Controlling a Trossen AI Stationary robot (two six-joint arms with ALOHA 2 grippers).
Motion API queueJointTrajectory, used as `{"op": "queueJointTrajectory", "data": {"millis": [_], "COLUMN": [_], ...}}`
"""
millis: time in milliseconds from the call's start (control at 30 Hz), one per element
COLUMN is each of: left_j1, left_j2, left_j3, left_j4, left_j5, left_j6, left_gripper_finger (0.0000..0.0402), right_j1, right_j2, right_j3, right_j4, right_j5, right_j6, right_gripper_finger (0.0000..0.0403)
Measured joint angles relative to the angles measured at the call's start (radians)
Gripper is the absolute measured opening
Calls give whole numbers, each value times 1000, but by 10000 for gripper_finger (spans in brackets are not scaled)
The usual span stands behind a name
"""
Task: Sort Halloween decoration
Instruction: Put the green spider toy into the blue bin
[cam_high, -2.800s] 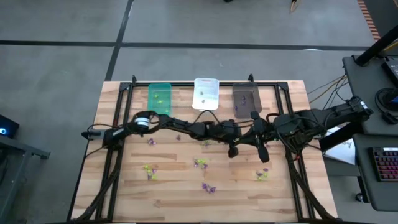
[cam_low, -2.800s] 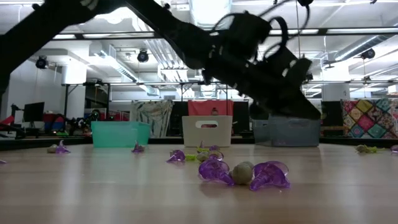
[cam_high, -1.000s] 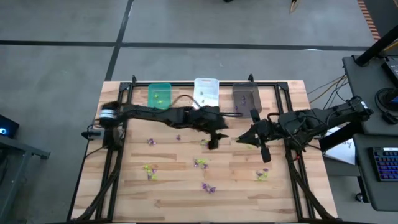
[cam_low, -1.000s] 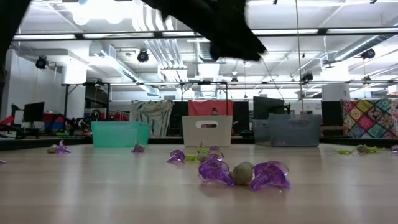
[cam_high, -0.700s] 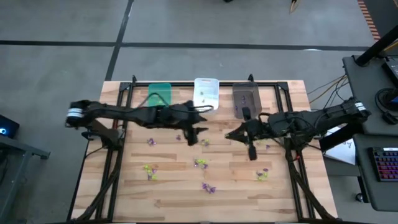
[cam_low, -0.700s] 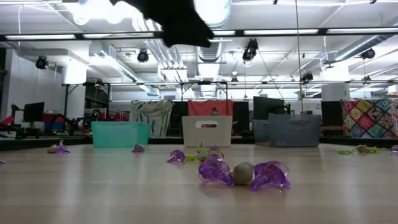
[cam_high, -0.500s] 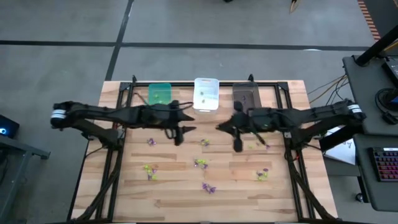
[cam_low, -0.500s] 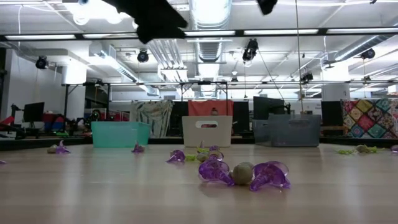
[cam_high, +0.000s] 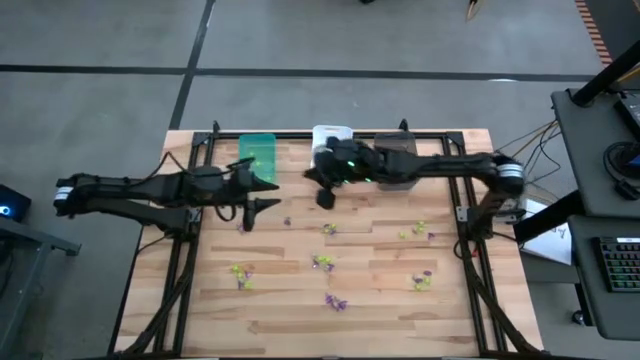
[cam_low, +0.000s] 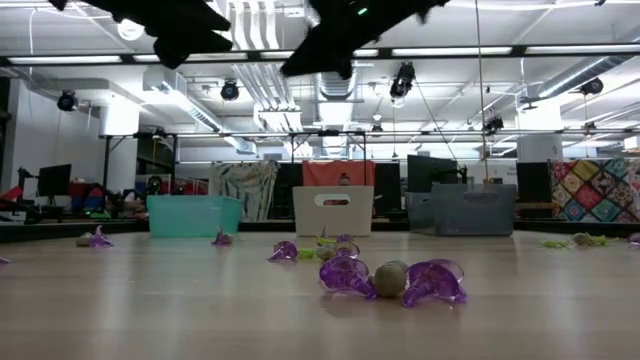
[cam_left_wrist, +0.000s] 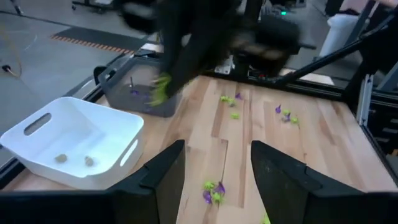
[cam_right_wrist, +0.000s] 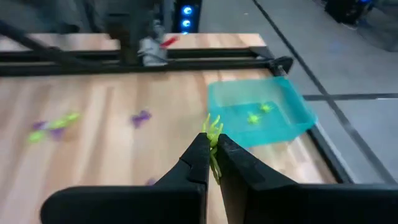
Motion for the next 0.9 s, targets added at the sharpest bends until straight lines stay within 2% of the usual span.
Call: {"op": "queueJointTrajectory", "data": {"millis": [267,533,633,767,900], "left_j1": [0,0,-1,-1,-1], "left_j2": [-96,-108,-101,-89,-71], "left_j3": [-22,-22,-23,-24,-25], "left_j4": [-35,-39,-36,-28,-17], "left_j5": [-8,-8,-8,-8,-12], "left_j6": [0,-12,-44,-75,-91], "left_gripper_finger": [166,166,166,166,166], "right_j1": [-85,-119,-120,-120,-120], "right_j2": [273,538,632,722,774], "right_j3": [250,505,603,698,773], "right_j4": [12,0,-19,-39,-80], "right_j5": [-8,-9,-10,-65,-71], "right_j6": [-34,-64,-28,-14,-7], "right_gripper_finger": [13,13,13,13,13]}}
